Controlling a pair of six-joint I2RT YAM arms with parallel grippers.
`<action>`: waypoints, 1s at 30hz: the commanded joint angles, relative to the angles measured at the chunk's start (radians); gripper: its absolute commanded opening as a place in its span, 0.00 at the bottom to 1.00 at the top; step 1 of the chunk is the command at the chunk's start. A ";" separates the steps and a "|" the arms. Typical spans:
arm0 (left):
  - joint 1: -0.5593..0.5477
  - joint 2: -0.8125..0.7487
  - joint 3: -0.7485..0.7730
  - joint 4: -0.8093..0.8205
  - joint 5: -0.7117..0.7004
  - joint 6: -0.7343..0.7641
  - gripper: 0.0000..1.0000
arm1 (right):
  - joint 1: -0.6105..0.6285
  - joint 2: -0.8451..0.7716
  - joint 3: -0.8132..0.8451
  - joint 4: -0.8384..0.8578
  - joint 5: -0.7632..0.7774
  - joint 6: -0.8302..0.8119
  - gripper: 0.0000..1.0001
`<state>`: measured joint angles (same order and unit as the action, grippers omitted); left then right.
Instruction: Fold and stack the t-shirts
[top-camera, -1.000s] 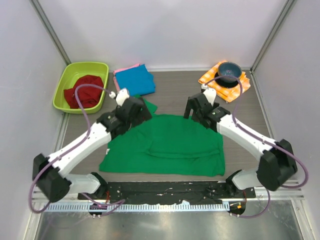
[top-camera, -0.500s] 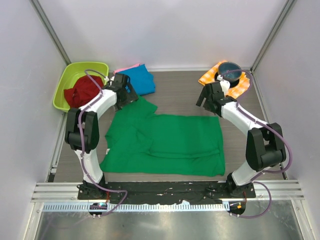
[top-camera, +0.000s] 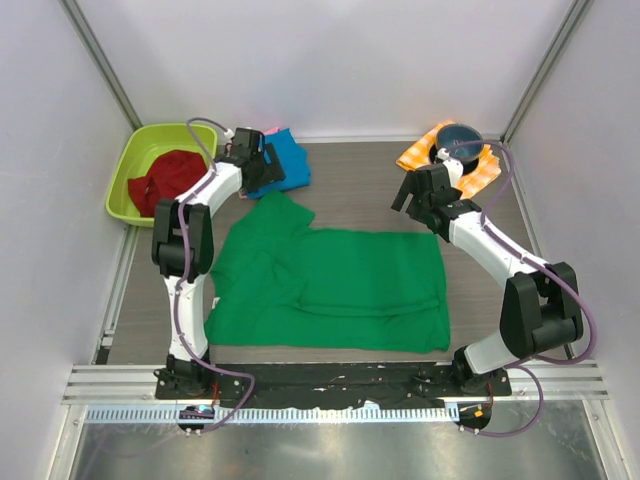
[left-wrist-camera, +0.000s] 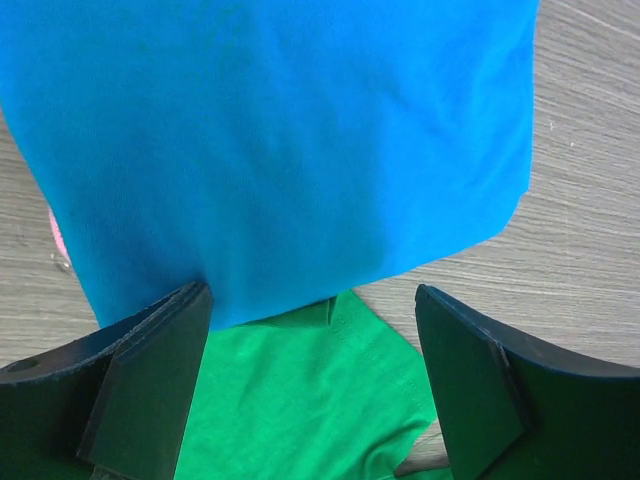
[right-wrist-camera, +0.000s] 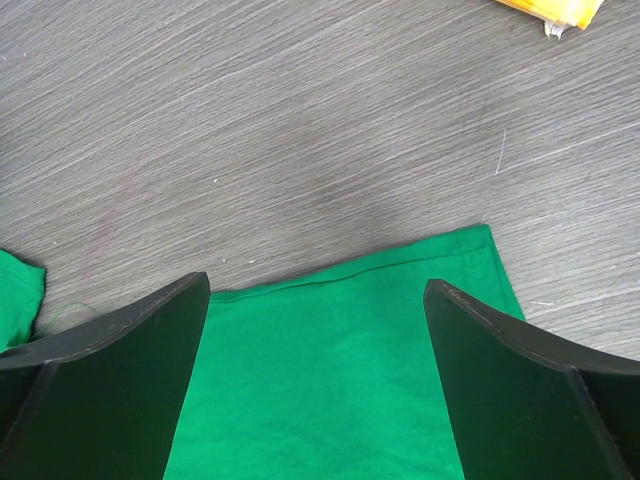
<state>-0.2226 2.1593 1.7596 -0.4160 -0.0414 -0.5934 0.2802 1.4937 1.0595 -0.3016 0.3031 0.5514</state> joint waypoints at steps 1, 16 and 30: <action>-0.001 0.004 0.023 0.013 0.037 0.017 0.87 | 0.002 -0.006 0.007 0.038 -0.018 -0.010 0.94; -0.017 -0.107 -0.084 -0.030 0.023 0.009 0.80 | -0.006 0.031 -0.079 0.035 0.090 0.033 0.91; -0.052 -0.150 -0.118 -0.064 0.020 0.004 0.78 | -0.104 0.082 -0.142 0.059 0.108 0.084 0.81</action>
<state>-0.2565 2.0617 1.6283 -0.4587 -0.0250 -0.5938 0.2028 1.5574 0.9260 -0.2848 0.3954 0.6060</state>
